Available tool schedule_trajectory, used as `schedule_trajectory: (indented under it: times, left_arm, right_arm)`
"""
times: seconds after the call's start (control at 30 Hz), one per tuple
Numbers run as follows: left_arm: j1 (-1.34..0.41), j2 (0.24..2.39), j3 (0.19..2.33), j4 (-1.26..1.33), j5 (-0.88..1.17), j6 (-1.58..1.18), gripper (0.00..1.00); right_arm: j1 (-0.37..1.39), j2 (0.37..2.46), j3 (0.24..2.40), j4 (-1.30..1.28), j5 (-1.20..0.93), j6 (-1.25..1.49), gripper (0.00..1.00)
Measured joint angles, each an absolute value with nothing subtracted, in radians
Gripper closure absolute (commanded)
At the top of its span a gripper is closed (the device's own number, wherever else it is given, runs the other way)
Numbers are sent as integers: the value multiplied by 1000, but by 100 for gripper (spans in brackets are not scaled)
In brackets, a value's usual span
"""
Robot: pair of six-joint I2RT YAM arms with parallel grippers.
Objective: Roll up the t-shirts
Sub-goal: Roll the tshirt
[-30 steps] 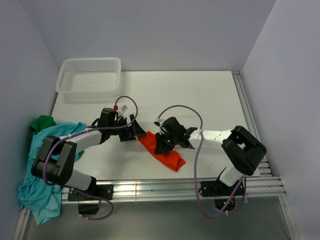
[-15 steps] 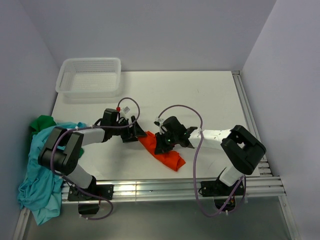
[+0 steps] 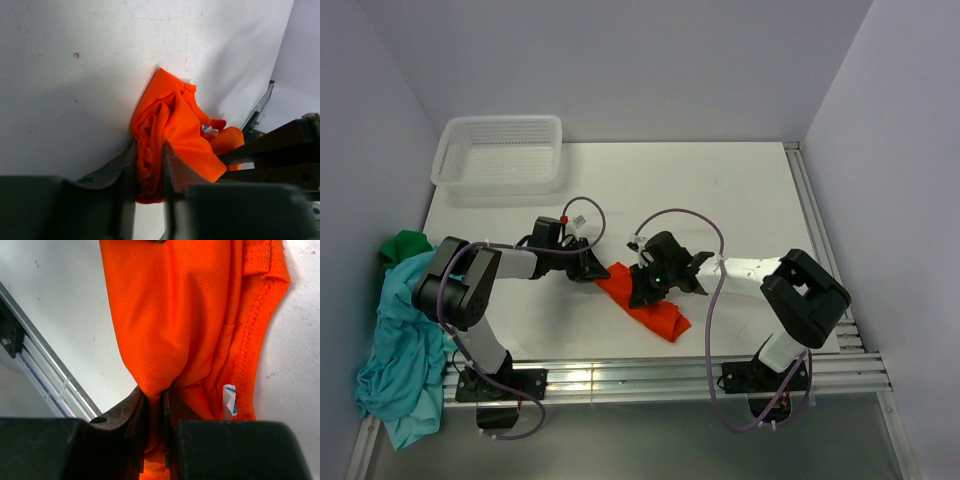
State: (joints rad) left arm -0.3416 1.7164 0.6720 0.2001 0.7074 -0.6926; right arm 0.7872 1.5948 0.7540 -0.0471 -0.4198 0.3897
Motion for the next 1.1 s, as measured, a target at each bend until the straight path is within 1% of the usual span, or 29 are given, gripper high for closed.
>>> schedule_trajectory:
  times: [0.03,0.17,0.23,0.27,0.3,0.37,0.4,0.5,0.6,0.67,0.8,0.93,1.1]
  left_arm:
    - [-343,1722,672,199,708,-693,89]
    - [-348,1725,674,205,707,-691,95]
    - [-351,1723,674,205,700,-691,100]
    - [-354,1719,674,204,690,-692,100]
    - [-357,1714,674,202,681,-692,100]
    - [-369,1691,670,198,640,-692,100]
    - [-373,1678,665,197,624,-692,100]
    - [-388,1612,634,192,550,-694,100]
    - [-400,1547,606,174,483,-696,100]
    - [-403,1517,597,160,443,-697,100]
    - [-414,1494,589,147,373,-700,100]
    - [-439,1470,561,153,319,-713,100]
    - [-467,1407,493,170,251,-758,100]
  right_arm:
    - [787,1595,755,-49,-420,387,100]
    - [787,1603,772,-71,-420,373,100]
    - [787,1609,785,-87,-420,367,81]
    - [787,1610,788,-93,-419,363,74]
    - [787,1611,792,-99,-418,360,64]
    - [787,1611,801,-110,-407,351,52]
    - [787,1611,805,-117,-400,347,41]
    - [787,1600,810,-136,-374,338,29]
    - [787,1560,809,-179,-334,336,22]
    - [786,1515,806,-205,-311,341,14]
    - [786,1375,763,-235,-241,379,9]
    - [774,1217,702,-257,-166,456,7]
    - [693,1052,582,-262,-146,599,3]
